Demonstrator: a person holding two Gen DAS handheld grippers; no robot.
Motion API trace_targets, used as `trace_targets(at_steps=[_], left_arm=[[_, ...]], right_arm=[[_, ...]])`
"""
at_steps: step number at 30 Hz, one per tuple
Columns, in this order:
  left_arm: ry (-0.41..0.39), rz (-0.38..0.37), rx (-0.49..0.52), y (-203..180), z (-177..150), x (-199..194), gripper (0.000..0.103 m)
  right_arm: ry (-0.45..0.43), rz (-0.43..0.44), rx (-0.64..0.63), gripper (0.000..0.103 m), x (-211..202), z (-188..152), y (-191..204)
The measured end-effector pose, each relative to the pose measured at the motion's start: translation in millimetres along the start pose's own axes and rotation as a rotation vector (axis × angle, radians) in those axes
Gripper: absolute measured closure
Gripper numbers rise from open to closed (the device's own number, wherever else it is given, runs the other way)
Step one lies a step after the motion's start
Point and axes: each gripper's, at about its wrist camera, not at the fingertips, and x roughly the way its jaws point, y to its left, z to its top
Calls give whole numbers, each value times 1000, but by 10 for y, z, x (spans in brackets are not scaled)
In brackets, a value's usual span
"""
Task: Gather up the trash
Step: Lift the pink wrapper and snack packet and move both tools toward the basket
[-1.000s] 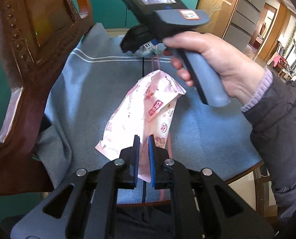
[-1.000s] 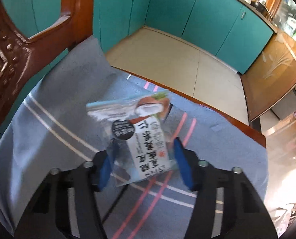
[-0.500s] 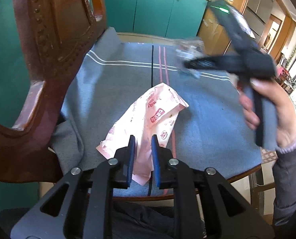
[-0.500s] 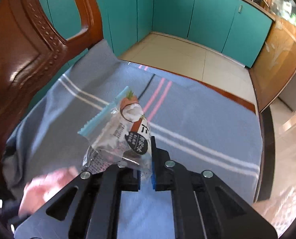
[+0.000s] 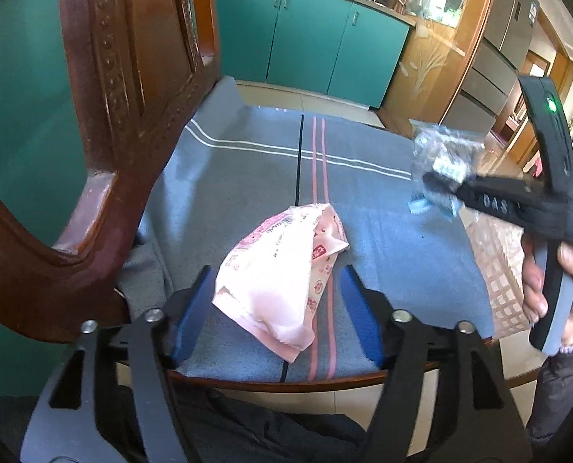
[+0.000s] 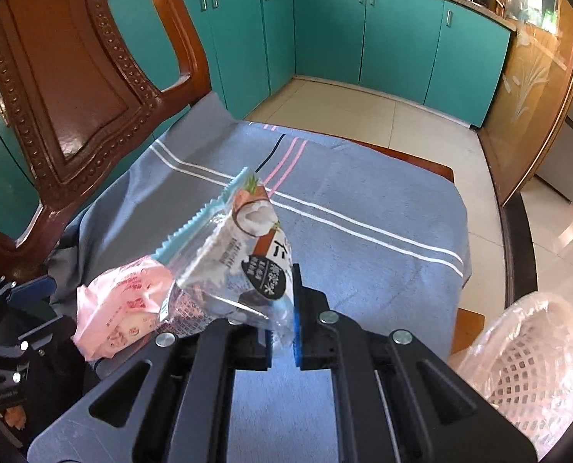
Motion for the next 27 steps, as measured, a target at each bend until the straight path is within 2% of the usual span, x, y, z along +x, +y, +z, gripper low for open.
trace_targets(at_steps=[2,6,9,10,11,12,14,17,18,20,27], left_arm=[[-3,5,10,-31,38,22,21],[54,45,94,-161,94,234,20],[77,46,97,-199,125,386,21],[87,43,99,-211,128,434,24],[99,43,107,-230,125,482,34],[112,44,115,-242,117,516,40],[131,34,113,-248,97,573,57],[128,44,112,-236,75,589,83],[126,37,106,-222,78,580,87],[113,19,82,-180,78,541,92],[43,16,67,-216,148,309,94]], right_arm=[[7,-9,0,95,-14,-79,-3],[48,-14,27,95,38,-256,-75],[61,-43,27,95,60,-368,-98],[63,-37,33,95,53,-397,-110],[64,-24,43,95,38,-418,-126],[63,-14,51,95,26,-427,-137],[59,0,66,95,-5,-434,-166],[41,6,87,95,-88,-430,-218],[32,13,100,95,-128,-431,-246],[16,26,120,95,-202,-435,-286],[-22,19,152,95,-379,-474,-398]])
